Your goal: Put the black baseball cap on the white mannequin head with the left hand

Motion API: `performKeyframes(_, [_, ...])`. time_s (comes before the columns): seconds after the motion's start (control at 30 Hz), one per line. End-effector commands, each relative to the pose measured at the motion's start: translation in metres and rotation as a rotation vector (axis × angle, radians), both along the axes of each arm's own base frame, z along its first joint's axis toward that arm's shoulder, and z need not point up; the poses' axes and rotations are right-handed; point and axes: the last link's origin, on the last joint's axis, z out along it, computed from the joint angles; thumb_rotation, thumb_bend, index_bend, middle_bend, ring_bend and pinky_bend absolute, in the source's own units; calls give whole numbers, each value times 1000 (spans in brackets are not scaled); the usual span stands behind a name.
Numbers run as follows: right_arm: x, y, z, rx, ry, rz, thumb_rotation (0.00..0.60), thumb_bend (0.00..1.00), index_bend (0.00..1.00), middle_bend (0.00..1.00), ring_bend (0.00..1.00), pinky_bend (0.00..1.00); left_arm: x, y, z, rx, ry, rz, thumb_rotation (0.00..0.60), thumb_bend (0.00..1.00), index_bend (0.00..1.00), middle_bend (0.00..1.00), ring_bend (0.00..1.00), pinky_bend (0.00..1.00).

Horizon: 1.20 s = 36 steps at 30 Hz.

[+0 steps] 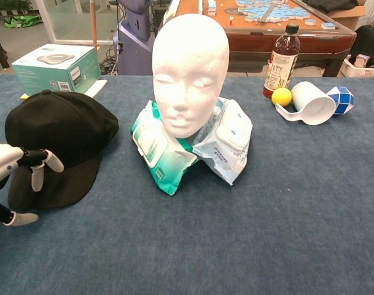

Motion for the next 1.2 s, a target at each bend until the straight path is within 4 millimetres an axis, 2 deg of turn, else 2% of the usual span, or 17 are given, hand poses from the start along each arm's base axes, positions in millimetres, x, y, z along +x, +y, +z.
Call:
performKeyframes(0.03, [0, 0, 0, 0, 0, -1, 600, 0, 80, 235, 185, 258, -1, 1, -4, 3, 8, -6, 600, 50, 324, 535, 357, 586])
performKeyframes(0.87, [-1, 0, 1, -1, -3, 0, 600, 0, 80, 235, 185, 258, -11, 10, -19, 96, 21, -32, 600, 50, 348, 597, 389, 587])
performKeyframes(1.2, [0, 2, 2, -6, -4, 6, 600, 0, 81, 235, 185, 258, -12, 17, -11, 228, -72, -91, 600, 50, 352, 618, 402, 588])
